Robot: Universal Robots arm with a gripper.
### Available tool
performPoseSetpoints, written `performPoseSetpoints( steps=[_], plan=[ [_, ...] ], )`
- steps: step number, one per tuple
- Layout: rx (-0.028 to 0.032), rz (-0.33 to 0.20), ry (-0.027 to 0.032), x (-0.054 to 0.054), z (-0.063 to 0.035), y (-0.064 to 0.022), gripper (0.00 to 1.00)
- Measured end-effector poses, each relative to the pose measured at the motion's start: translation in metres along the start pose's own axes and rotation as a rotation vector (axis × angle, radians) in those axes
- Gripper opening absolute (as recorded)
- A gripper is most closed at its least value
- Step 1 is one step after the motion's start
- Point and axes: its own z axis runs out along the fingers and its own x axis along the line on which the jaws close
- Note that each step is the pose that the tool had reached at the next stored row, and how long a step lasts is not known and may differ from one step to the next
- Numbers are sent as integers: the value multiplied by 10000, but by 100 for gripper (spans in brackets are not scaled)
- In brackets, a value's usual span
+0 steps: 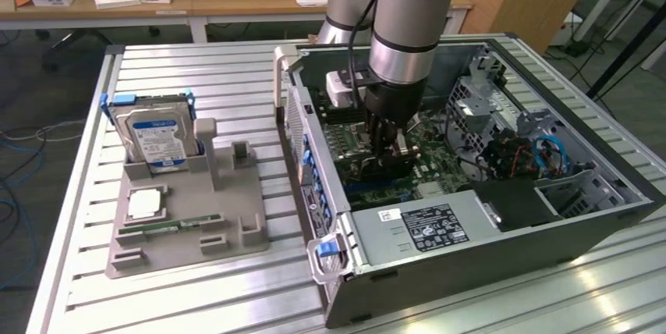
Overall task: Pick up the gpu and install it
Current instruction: 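Insert the gpu into the slot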
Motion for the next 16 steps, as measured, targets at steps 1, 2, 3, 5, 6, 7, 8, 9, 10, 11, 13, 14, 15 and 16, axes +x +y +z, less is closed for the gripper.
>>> performPoseSetpoints(
  steps=[1,2,3,5,6,7,8,9,10,11,13,14,15,16],
  plan=[
    [0,0,0,0,0,0,26],
    [0,0,0,0,0,0,26],
    [0,0,1,0,0,0,26],
    [0,-2,0,0,0,0,26],
    [-1,-2,1,1,0,0,26],
    [0,-2,1,1,0,0,26],
    [0,-2,-1,4,1,0,26],
    [0,-3,0,6,2,-1,26],
    [-3,-2,1,7,2,-5,26],
    [-5,0,2,7,2,-14,26],
    [-6,3,5,8,2,-39,26],
    [-2,-1,4,8,3,-51,26],
    [-1,-3,3,8,4,-53,26],
    [-1,-2,10,9,4,-53,26]
  ],
)
